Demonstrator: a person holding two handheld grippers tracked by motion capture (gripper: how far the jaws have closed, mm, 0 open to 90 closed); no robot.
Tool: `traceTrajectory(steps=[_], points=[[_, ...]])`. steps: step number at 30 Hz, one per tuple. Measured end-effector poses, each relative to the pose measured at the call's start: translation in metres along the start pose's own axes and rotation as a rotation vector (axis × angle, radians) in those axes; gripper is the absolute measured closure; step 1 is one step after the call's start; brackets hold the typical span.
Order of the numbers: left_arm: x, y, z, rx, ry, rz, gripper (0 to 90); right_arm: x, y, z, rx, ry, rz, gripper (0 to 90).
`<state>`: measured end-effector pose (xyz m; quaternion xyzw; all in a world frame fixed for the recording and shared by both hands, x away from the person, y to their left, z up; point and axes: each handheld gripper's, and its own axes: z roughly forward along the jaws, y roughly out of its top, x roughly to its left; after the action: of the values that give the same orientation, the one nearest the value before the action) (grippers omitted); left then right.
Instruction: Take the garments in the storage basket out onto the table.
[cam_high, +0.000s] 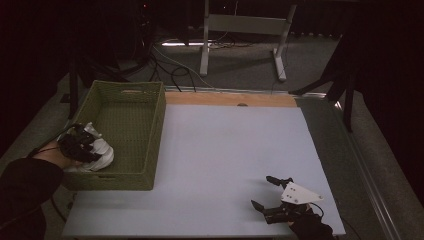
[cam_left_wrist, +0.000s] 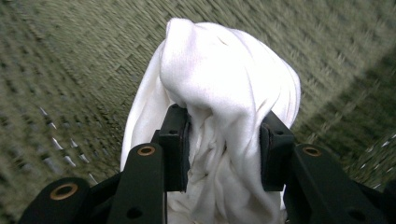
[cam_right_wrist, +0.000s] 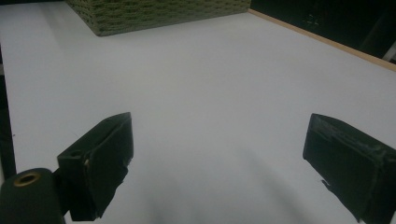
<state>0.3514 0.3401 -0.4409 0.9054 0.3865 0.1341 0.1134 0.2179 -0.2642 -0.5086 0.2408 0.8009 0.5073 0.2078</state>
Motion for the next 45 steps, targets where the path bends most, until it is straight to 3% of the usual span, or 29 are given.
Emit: traceTrajectory(steps=[13,24,28,30,31,38,45], points=[[0.012,-0.022,-0.033,-0.299,-0.091,-0.110,64.2,-0.001,0.000,-0.001,-0.004,0.000,-0.007,8.5],[0.007,-0.025,-0.057,-0.443,-0.099,-0.091,64.4,0.000,0.001,-0.001,-0.008,-0.006,-0.002,8.5],[0.006,-0.023,-0.071,-0.531,-0.103,-0.086,64.4,0.000,0.001,-0.001,-0.010,-0.002,0.000,8.6],[0.006,-0.023,-0.072,-0.548,-0.111,-0.092,64.3,0.000,0.001,-0.001,-0.003,-0.005,-0.003,8.6],[0.006,-0.021,-0.076,-0.599,-0.120,-0.106,64.3,0.000,0.001,-0.001,-0.005,-0.005,-0.002,8.5],[0.007,-0.014,-0.086,-0.711,-0.164,-0.110,64.3,0.000,0.001,-0.001,-0.010,-0.008,-0.008,8.6],[0.005,-0.005,-0.095,-0.793,-0.206,-0.107,64.2,-0.001,0.001,-0.002,-0.016,-0.002,0.003,8.5]])
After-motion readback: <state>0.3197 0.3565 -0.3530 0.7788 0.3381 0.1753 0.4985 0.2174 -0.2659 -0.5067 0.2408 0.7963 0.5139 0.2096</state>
